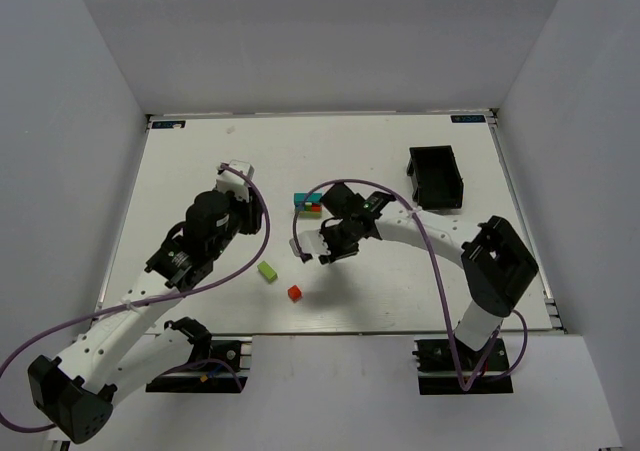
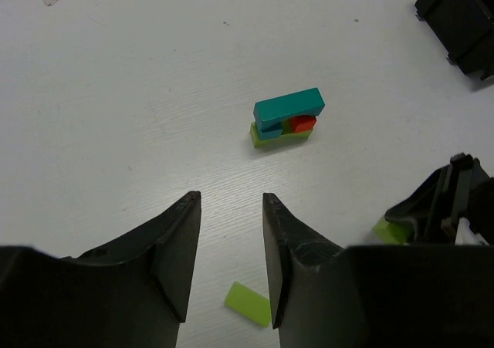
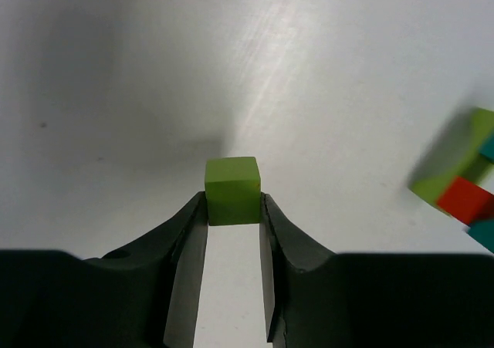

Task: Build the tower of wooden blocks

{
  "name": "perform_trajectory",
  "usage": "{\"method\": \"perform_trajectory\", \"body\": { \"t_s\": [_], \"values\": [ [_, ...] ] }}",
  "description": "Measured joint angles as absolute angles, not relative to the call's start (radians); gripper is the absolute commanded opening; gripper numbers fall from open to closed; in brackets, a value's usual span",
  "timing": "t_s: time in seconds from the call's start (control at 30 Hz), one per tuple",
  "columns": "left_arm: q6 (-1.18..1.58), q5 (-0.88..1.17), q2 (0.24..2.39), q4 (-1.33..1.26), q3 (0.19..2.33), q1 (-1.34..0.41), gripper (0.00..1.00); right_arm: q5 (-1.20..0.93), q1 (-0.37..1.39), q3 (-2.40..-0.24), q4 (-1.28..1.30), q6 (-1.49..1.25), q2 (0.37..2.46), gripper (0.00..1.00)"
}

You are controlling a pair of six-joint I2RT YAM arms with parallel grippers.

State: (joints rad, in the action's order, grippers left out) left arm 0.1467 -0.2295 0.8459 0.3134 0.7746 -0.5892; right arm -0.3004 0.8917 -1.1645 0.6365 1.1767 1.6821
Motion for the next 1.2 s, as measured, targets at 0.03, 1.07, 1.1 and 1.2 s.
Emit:
{"method": "perform_trajectory", "body": {
  "t_s": [0.03,1.07,1.1,1.2],
  "values": [
    [0.147,-0.229,0.843,0.313,0.773,-0.589,0.48,-0.286,0.888,-1.19,0.628,1.151,1.686,0.0],
    [0.148,-0.293,0.797,0.31,0.761,-0.589,0.48,-0.229,0.781,-1.936,0.81,0.976,2.103,0.05],
    [0.148,-0.295,0.797,0.31,0.761,-0.589,0.48,-0.229,0.78,-1.938,0.815,0.976,2.103,0.05],
    [0.148,-0.3,0.797,0.31,0.761,-0.589,0.49,-0.225,0.773,-1.953,0.823,0.976,2.109,0.05]
  ]
}}
